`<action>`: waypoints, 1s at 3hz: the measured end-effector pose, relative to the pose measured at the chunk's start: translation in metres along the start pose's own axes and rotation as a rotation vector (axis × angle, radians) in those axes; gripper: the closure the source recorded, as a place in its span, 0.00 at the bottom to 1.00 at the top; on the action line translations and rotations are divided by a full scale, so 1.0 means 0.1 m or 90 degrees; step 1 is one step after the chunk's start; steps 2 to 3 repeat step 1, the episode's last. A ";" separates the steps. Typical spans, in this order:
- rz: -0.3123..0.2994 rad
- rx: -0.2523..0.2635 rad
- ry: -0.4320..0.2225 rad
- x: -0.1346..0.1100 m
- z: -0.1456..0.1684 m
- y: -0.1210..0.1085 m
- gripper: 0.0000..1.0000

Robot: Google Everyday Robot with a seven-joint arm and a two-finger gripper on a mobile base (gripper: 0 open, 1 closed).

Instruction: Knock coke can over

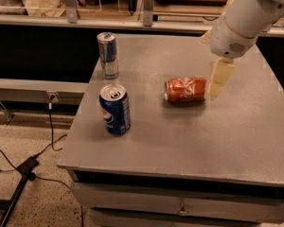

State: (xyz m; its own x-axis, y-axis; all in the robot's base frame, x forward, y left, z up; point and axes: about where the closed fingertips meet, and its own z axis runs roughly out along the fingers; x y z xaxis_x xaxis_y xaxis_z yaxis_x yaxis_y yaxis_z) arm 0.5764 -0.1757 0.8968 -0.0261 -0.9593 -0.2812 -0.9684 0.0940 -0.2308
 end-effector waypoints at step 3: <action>0.035 0.010 -0.036 0.15 -0.25 -0.10 0.00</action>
Offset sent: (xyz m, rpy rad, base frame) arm 0.0000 0.0000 0.0000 0.0000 0.0000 0.0000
